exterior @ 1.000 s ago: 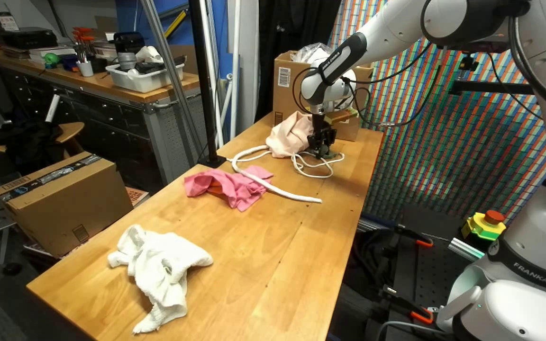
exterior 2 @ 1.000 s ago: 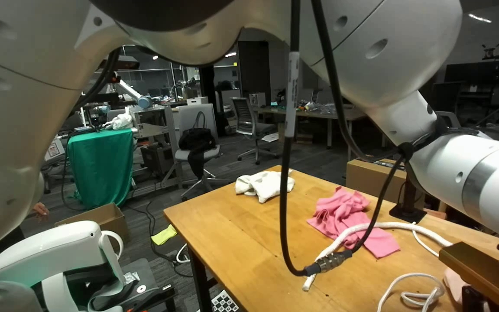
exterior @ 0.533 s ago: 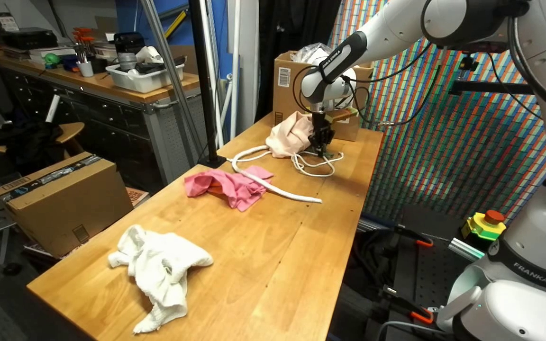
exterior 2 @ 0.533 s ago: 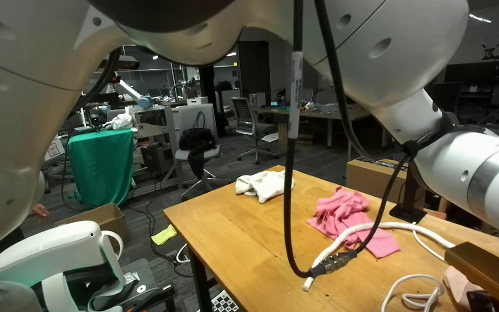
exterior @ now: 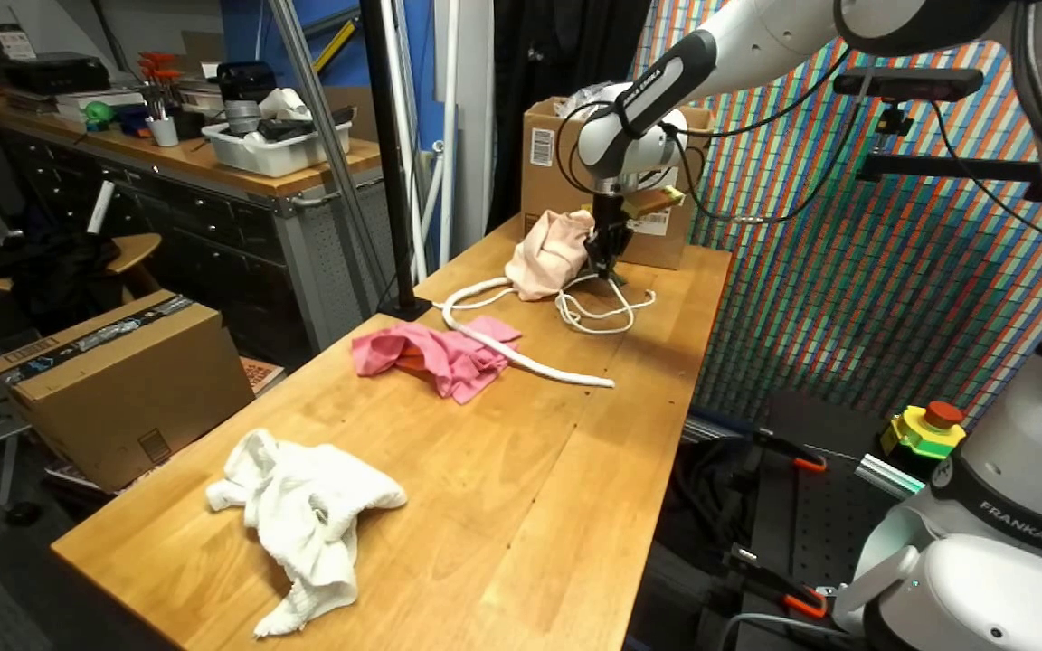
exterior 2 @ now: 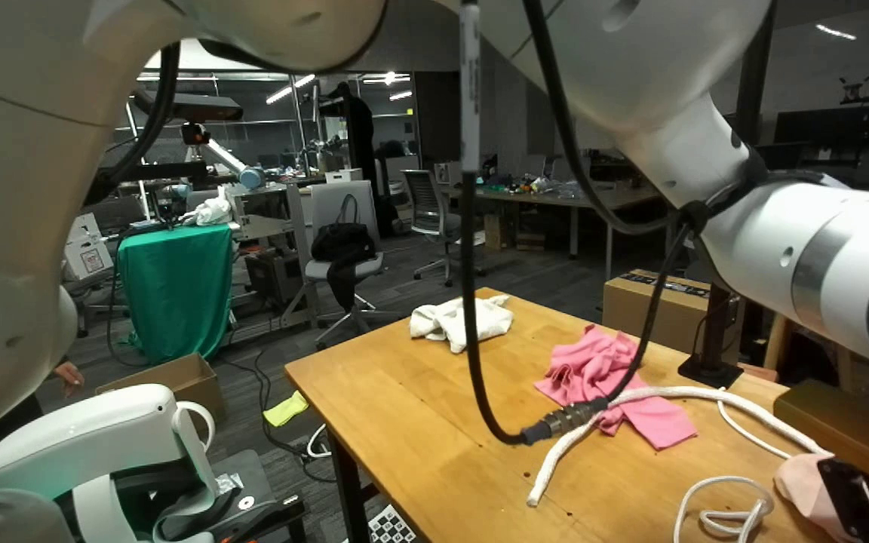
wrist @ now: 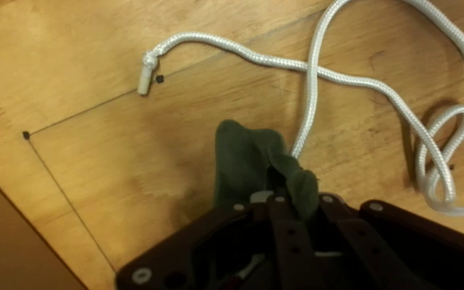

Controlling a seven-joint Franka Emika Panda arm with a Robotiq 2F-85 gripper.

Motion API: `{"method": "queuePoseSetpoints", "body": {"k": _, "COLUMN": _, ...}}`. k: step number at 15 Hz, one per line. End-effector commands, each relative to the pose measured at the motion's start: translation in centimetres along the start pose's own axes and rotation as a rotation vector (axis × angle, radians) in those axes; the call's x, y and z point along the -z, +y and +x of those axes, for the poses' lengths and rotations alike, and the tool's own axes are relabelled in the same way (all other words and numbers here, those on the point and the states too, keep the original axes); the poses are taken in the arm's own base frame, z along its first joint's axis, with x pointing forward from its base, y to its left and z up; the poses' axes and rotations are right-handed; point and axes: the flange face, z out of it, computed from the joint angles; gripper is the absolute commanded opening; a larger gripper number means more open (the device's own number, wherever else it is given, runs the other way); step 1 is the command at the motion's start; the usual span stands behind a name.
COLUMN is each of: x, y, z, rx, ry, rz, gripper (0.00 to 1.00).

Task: Separate the things on the table

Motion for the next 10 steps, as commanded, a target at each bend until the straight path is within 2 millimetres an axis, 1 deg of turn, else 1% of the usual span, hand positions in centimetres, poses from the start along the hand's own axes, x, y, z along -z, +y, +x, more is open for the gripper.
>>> {"method": "queuePoseSetpoints", "body": {"k": 1, "x": 5.7, "y": -2.3, "z": -2.7, "rx": 0.083, "ry": 0.106, "rz": 0.009, "gripper": 0.07}}
{"method": "queuePoseSetpoints", "body": {"k": 7, "x": 13.6, "y": -5.6, "z": -5.4, "rx": 0.154, "ry": 0.248, "rz": 0.038, "gripper": 0.07}}
{"method": "queuePoseSetpoints", "body": {"k": 10, "x": 16.5, "y": -7.4, "z": -6.8, "rx": 0.215, "ry": 0.292, "rz": 0.056, "gripper": 0.07}}
